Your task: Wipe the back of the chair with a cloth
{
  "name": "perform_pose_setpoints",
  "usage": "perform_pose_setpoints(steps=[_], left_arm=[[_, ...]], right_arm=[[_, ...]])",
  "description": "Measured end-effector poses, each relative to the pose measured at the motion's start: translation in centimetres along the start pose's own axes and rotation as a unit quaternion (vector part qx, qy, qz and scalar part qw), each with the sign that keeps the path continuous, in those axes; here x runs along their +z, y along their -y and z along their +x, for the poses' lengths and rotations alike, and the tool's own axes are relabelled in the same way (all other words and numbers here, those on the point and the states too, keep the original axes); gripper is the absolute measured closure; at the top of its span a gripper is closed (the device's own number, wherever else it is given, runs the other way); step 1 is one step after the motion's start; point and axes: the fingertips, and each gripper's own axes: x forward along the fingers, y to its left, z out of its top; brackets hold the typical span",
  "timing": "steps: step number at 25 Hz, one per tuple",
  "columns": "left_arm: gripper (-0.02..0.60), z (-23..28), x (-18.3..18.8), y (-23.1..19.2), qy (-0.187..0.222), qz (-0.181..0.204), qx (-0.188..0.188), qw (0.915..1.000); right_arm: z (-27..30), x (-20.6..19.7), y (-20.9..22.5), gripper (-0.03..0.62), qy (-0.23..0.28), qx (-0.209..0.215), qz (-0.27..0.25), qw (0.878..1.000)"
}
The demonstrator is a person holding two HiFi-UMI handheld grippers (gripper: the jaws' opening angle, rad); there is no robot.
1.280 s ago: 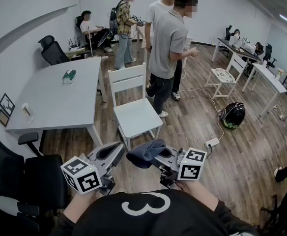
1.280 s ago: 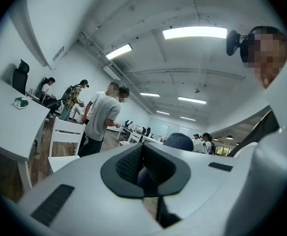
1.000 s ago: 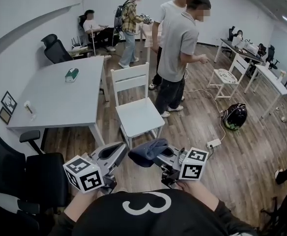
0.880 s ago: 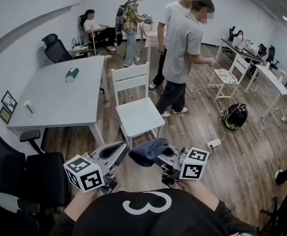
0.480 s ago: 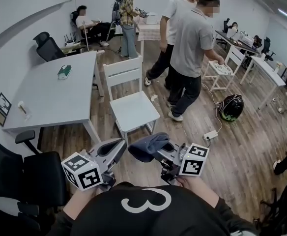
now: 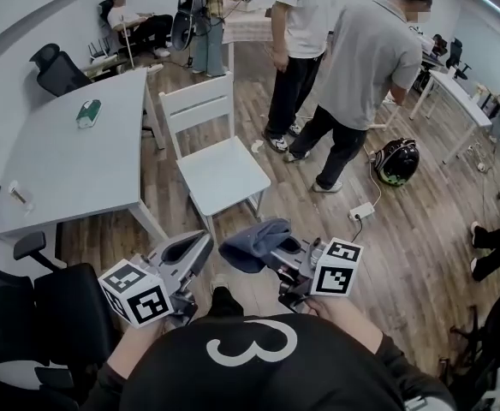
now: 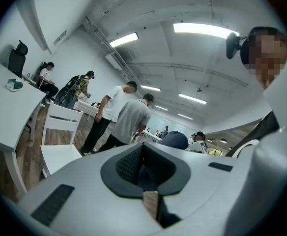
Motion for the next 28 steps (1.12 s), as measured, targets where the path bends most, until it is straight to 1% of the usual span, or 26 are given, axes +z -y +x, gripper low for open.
perform_pose_setpoints(steps=[4, 7, 10, 15, 19, 23, 28], left_arm=[[0.568, 2.6, 0.0, -3.8, -0.015, -0.022, -0.006, 0.9996], [0.568, 4.9, 0.3, -7.9, -0.026, -0.043, -0.002, 0.9987], [0.568, 6.7, 1.0, -13.3, -0.033, -0.063, 0.005, 0.9974], [0.568, 8.5, 3.4, -23.5, -0.032, -0.088, 0.033, 0.9951], [0.568, 9.6, 5.9, -29.5, -0.023, -0.102, 0.048, 0.9934], [0.568, 10.7, 7.4, -33.1, -0.019, -0.106, 0.050, 0.9930], [0.568, 12.3, 8.5, -35.2, -0.017, -0.107, 0.059, 0.9924]], right_arm=[[1.4, 0.3, 4.1, 0.543, -0.005, -0.025, 0.023, 0.999], [3.5, 0.8, 8.1, 0.542, -0.011, -0.040, 0.036, 0.998], [6.8, 1.3, 12.6, 0.543, -0.020, -0.052, 0.052, 0.997], [13.8, 2.6, 19.1, 0.543, -0.045, -0.069, 0.069, 0.994], [18.0, 3.6, 22.8, 0.543, -0.069, -0.082, 0.075, 0.991], [20.6, 4.7, 25.3, 0.543, -0.075, -0.087, 0.075, 0.991], [22.0, 6.1, 27.7, 0.543, -0.080, -0.086, 0.076, 0.990]])
